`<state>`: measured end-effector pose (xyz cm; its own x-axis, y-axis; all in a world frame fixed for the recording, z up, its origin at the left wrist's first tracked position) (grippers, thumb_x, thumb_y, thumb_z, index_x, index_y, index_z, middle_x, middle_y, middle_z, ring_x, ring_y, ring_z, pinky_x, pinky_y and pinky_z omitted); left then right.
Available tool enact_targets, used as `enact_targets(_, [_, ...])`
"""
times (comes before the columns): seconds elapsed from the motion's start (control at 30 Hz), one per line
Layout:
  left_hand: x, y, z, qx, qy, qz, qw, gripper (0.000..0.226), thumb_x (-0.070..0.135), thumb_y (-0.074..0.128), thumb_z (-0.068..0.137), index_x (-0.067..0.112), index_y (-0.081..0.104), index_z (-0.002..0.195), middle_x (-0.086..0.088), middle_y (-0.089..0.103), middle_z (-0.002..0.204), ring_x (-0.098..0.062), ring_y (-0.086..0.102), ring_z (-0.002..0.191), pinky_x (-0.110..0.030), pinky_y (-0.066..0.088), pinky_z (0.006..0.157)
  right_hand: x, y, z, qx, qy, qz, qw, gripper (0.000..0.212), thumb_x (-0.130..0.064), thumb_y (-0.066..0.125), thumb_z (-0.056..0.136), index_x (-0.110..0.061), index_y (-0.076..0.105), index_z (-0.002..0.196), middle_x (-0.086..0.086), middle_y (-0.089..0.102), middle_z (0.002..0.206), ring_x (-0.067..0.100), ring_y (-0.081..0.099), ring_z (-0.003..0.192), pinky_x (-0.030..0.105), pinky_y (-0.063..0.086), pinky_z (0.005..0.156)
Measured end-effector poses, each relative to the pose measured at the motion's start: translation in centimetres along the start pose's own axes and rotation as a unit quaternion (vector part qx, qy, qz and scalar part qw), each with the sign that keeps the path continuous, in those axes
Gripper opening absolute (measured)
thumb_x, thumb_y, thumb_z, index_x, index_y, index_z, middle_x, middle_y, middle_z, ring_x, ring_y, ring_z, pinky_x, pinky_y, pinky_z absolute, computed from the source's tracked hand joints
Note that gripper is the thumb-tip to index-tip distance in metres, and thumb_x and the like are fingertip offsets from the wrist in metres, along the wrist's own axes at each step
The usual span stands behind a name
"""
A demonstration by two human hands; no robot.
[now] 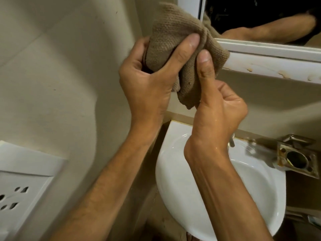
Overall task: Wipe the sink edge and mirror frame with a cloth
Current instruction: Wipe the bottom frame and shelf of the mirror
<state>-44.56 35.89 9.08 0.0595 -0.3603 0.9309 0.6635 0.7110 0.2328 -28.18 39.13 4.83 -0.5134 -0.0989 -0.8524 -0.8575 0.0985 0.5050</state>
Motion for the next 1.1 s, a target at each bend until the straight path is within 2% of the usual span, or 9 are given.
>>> enact_targets(0.13, [-1.6,0.6,-1.6,0.011,-0.042,-0.021,0.999,0.026,0.013,0.092,0.081,0.006,0.072,0.096,-0.01,0.078,0.088,-0.018,0.073,0.075,-0.035,0.062,0.068,0.1,-1.3,-0.2,0.045,-0.004,-0.008,0.999,0.038,-0.029,0.088,0.086,-0.008,0.065,0.065,0.006,0.059,0.061,0.012,0.051,0.057,0.021,0.05,0.055])
enact_targets(0.27, [-3.2,1.2,-3.1,0.007,-0.107,-0.044,0.993,0.038,0.013,0.093,0.08,0.0,0.071,0.107,-0.017,0.082,0.1,-0.024,0.077,0.086,-0.042,0.067,0.08,-0.2,-2.5,-0.2,0.063,0.005,-0.015,0.998,0.038,-0.03,0.088,0.085,-0.017,0.065,0.057,-0.003,0.067,0.059,0.007,0.057,0.056,0.02,0.052,0.058])
enact_targets(0.4, [-2.5,0.2,-2.0,-0.011,-0.077,-0.003,0.997,0.034,0.022,0.093,0.081,0.003,0.076,0.103,-0.014,0.083,0.098,-0.034,0.08,0.095,-0.051,0.066,0.086,0.2,-2.0,-0.3,0.041,0.023,-0.049,0.998,0.038,-0.034,0.089,0.084,-0.016,0.065,0.061,-0.001,0.065,0.061,0.01,0.056,0.058,0.03,0.053,0.059])
enact_targets(0.57, [-0.3,-1.2,-0.7,0.014,-0.047,-0.017,0.999,0.028,0.016,0.087,0.088,-0.006,0.074,0.1,-0.006,0.079,0.083,-0.012,0.075,0.073,-0.027,0.06,0.065,0.8,0.9,-0.7,0.001,0.081,-0.037,0.996,0.036,-0.034,0.091,0.082,-0.012,0.069,0.063,-0.003,0.064,0.057,0.006,0.057,0.054,0.023,0.052,0.055])
enact_targets(0.7, [-1.2,-0.3,-1.2,-0.005,-0.062,-0.027,0.998,0.025,0.019,0.085,0.09,-0.001,0.074,0.097,-0.006,0.076,0.081,-0.013,0.071,0.068,-0.025,0.056,0.057,0.5,-0.2,-0.4,0.006,0.077,-0.039,0.996,0.032,-0.032,0.092,0.081,-0.007,0.074,0.073,-0.002,0.068,0.061,0.002,0.058,0.054,0.017,0.051,0.054])
enact_targets(0.77, [-2.0,1.0,-2.5,-0.015,-0.075,-0.008,0.997,0.029,0.024,0.089,0.086,0.003,0.073,0.096,-0.006,0.078,0.082,-0.015,0.073,0.07,-0.028,0.059,0.06,-0.4,-2.4,0.0,0.029,0.057,-0.042,0.997,0.029,-0.03,0.091,0.082,-0.008,0.074,0.074,-0.003,0.067,0.06,0.001,0.058,0.055,0.018,0.051,0.055])
enact_targets(0.93, [-3.0,3.0,-5.2,-0.001,-0.1,0.019,0.995,0.044,0.041,0.092,0.08,0.006,0.076,0.102,-0.003,0.084,0.096,-0.019,0.081,0.093,-0.042,0.066,0.087,-2.8,-5.7,0.7,0.046,0.013,-0.066,0.997,0.031,-0.03,0.09,0.083,-0.014,0.069,0.066,-0.004,0.07,0.062,0.002,0.063,0.058,0.022,0.055,0.059])
enact_targets(1.03, [-2.7,2.4,-4.8,0.006,-0.103,-0.008,0.995,0.042,0.038,0.087,0.086,0.001,0.078,0.103,-0.011,0.084,0.1,-0.026,0.081,0.097,-0.044,0.066,0.088,-3.0,-4.3,0.9,0.017,0.002,-0.104,0.994,0.036,-0.033,0.091,0.082,-0.013,0.068,0.064,0.002,0.064,0.06,0.009,0.057,0.057,0.029,0.052,0.058])
enact_targets(1.1, [-2.4,1.7,-4.3,0.015,-0.098,-0.024,0.995,0.032,0.029,0.084,0.091,-0.001,0.078,0.101,-0.014,0.084,0.1,-0.024,0.081,0.096,-0.038,0.066,0.084,-2.8,-3.3,1.0,-0.004,-0.006,-0.119,0.993,0.038,-0.036,0.092,0.081,-0.014,0.069,0.06,0.005,0.062,0.059,0.014,0.056,0.058,0.036,0.055,0.062])
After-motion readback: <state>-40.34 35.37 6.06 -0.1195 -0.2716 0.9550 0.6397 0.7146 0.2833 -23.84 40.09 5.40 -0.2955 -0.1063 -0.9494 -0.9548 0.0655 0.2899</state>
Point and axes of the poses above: each hand's wrist, its own z-axis towards the middle knuckle, its own y-axis out of the palm, x = y × z, the point moved 9 cm from there along z, towards the middle knuckle
